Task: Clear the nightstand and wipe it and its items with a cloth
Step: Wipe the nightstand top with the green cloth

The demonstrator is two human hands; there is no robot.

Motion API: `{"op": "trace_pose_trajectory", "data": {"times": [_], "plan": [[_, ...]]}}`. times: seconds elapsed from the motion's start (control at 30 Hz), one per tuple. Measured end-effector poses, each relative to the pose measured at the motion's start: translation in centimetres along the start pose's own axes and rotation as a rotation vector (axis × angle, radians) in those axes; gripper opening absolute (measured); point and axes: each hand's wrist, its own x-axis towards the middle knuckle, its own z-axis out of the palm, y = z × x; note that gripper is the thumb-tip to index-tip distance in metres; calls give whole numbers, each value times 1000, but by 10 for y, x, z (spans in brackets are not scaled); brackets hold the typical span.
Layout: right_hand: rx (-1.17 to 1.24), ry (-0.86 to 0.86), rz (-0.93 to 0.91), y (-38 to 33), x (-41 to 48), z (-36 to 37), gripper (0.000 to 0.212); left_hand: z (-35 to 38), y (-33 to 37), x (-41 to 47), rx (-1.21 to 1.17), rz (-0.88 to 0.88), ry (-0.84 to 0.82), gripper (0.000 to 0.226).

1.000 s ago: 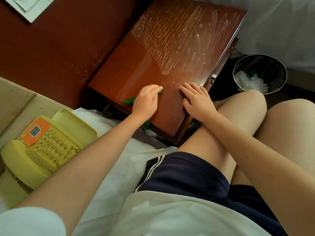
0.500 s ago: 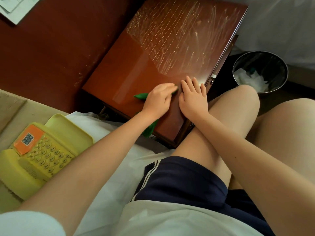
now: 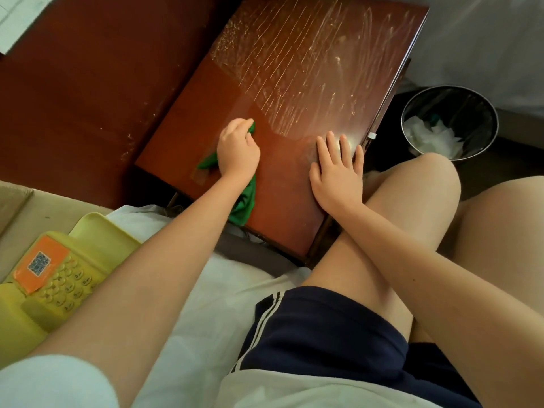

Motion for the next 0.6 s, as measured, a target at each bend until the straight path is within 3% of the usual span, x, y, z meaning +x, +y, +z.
{"op": "trace_pose_trajectory", "data": {"times": [0.1,0.5,0.6], "plan": [[-16,14,36,-4,3,5,51,10,25,3,-6,-43,26,37],[-35,39,14,-1,4,9,56,1,3,-54,-76,505,-232,34],[-10,40,20,0,5,8,53,-14,-22,-43,-63,541,-265,34]]}}
